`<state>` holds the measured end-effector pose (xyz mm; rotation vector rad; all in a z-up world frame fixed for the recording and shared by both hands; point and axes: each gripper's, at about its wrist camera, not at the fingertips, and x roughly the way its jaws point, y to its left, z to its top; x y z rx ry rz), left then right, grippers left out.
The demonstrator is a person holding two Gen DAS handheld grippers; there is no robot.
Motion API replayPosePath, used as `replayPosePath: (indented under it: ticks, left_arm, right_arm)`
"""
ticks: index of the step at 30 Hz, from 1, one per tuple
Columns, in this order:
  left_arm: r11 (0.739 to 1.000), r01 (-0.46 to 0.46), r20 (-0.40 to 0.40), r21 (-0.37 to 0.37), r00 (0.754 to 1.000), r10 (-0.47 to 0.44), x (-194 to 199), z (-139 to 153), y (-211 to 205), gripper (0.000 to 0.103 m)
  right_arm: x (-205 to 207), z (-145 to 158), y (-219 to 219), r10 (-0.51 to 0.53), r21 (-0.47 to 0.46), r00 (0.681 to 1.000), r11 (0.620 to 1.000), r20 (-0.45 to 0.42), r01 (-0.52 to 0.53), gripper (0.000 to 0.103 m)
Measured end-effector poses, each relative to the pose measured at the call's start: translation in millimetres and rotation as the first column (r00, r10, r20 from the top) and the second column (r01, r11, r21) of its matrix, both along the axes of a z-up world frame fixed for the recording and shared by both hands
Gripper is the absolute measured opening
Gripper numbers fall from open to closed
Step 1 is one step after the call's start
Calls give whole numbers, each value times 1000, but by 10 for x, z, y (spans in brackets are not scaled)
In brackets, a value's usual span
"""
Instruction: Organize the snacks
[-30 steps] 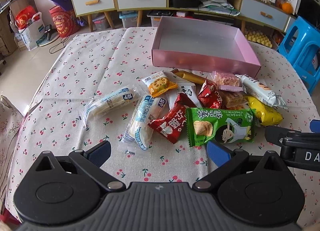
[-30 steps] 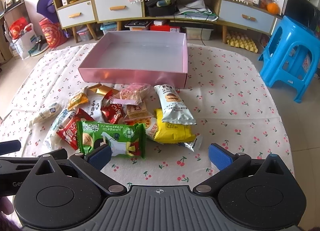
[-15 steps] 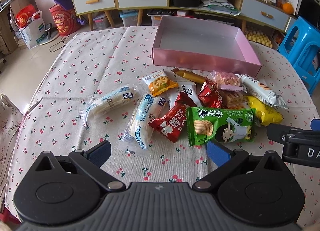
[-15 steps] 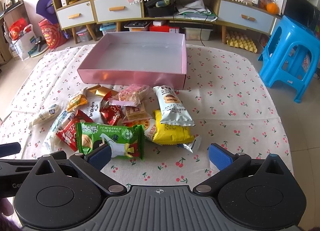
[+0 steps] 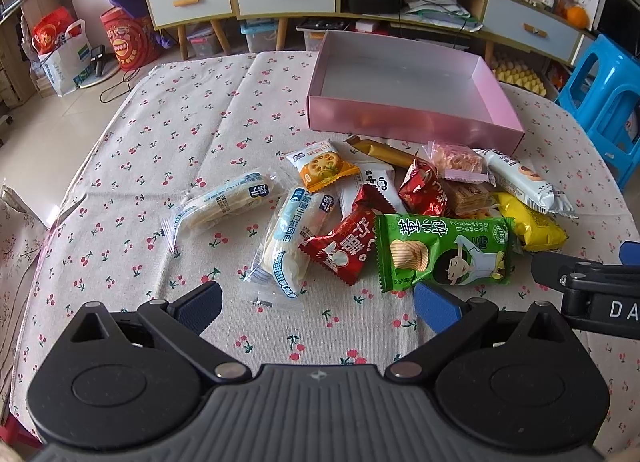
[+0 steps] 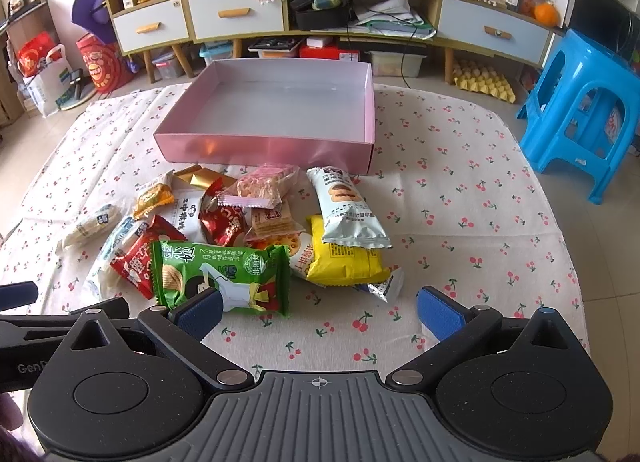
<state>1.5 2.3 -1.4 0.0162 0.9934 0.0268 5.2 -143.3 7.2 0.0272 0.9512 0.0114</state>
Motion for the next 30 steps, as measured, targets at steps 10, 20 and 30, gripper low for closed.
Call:
replayPosePath:
  ticks: [10,20,30]
  left_arm:
    - [1000,0,2,2,1000,0,3,0,0,102]
    - [1000,1,5,8,1000,-1,4,-9,3,102]
    - [1000,2,7,11,1000,-2,10,0,6,102]
  right_arm:
    - [5,-13,-5,-3,3,1000,1000,-5,3,103]
    - [3,-14,-28,-12,8,1000,1000,-6,12,103]
    - [4,-18,-25,-10,3,1000,1000,-7,10,103]
